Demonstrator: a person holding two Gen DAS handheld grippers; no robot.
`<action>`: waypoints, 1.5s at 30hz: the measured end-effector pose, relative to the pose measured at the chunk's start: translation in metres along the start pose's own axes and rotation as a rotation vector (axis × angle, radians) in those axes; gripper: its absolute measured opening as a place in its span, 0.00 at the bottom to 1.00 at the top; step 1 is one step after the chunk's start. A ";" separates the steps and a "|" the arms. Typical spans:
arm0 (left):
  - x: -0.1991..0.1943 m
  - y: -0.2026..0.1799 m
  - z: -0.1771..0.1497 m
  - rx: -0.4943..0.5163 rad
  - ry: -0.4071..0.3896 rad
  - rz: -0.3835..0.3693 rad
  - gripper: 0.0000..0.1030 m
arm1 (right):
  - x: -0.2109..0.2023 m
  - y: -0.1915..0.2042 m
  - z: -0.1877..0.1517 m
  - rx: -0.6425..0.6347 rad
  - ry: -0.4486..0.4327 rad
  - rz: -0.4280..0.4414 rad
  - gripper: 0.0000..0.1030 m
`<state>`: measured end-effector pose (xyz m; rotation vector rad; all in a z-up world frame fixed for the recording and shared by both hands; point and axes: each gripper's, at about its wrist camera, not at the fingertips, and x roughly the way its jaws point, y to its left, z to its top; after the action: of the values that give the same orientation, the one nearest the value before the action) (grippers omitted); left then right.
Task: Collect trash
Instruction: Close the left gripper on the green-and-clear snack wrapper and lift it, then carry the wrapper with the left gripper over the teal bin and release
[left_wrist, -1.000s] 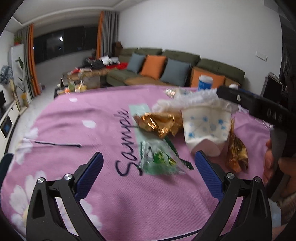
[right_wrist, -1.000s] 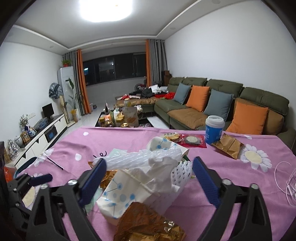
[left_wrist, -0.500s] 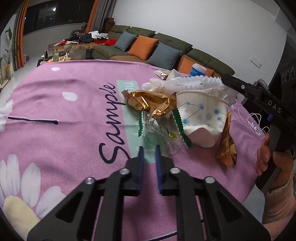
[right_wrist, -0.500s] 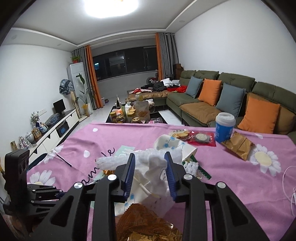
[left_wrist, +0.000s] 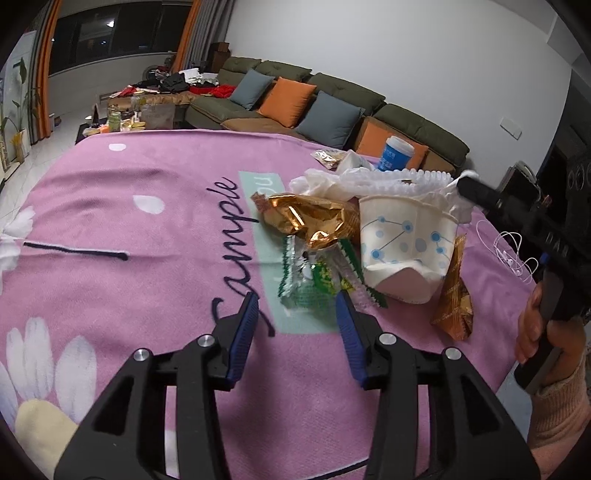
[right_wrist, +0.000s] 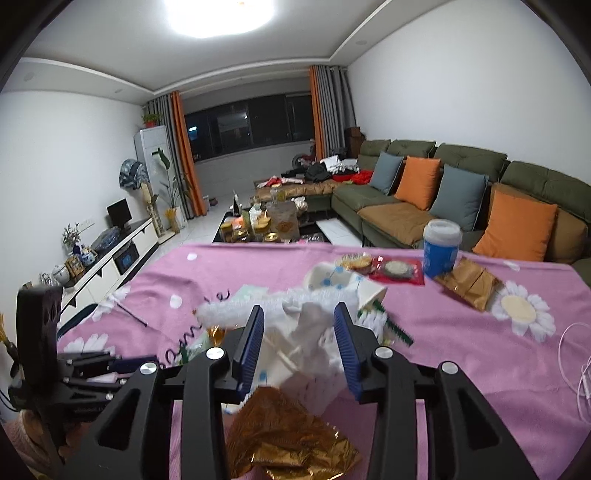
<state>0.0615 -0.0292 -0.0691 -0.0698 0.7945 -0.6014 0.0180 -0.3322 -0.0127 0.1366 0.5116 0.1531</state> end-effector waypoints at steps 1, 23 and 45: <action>0.003 0.000 0.002 -0.001 0.013 -0.006 0.32 | 0.001 0.001 -0.001 -0.001 0.008 0.003 0.08; -0.022 0.008 0.009 0.008 -0.030 -0.050 0.24 | -0.036 0.048 0.044 -0.083 -0.129 0.185 0.02; -0.030 0.027 0.010 -0.039 0.011 0.061 0.03 | -0.003 0.088 0.037 -0.097 -0.034 0.353 0.02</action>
<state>0.0653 0.0076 -0.0505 -0.0778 0.8168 -0.5290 0.0240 -0.2500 0.0349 0.1339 0.4421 0.5189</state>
